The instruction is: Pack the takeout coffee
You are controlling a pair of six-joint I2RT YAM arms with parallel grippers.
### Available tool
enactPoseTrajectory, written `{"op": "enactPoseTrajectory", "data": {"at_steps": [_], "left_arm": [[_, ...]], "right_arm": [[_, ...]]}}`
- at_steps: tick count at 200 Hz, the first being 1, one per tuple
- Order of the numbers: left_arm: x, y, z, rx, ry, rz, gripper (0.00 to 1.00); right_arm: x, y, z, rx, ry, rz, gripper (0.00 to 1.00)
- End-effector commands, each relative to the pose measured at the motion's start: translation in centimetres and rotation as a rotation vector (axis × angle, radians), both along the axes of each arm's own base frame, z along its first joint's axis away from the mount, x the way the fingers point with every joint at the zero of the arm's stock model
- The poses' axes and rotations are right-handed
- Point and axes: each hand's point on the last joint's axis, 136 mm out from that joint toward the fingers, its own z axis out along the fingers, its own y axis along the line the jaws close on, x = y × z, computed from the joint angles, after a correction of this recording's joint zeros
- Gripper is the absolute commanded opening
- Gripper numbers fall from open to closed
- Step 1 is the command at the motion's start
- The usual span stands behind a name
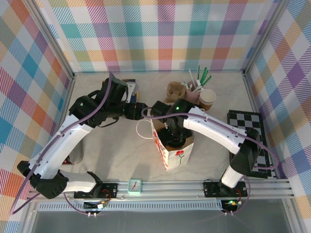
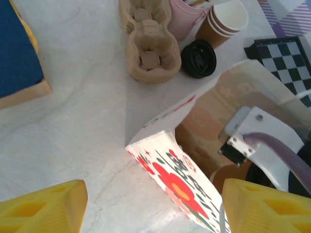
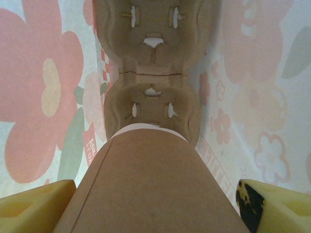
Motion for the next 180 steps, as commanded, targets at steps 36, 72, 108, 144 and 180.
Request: {"op": "enactPoseTrajectory", "data": {"at_steps": [36,72,108,144,180], "left_arm": [[-2.3,-1.3,-1.1,-0.109,0.032,-0.081,0.74],[-2.9,-1.6,-2.2,-0.141,0.074,-0.083,0.70],[-3.1,-2.5,-2.6,-0.194,0.098,-0.100,0.62],[-2.4,-2.8,-2.7,-0.187,0.082,-0.092,0.61],[0.6,-1.6,-2.1,-0.152,0.043,0.003,0.63]], "right_arm": [[0.3,-0.4,0.2,0.011,-0.019,-0.007,0.36],[0.2,-0.4,0.1,0.019,-0.022,-0.017,0.36],[0.3,-0.6,0.0,0.019,-0.031,-0.028,0.36],[0.3,-0.6,0.0,0.026,-0.027,-0.022,0.36],[0.1,-0.6,-0.1,0.033,-0.024,-0.021,0.35]]}}
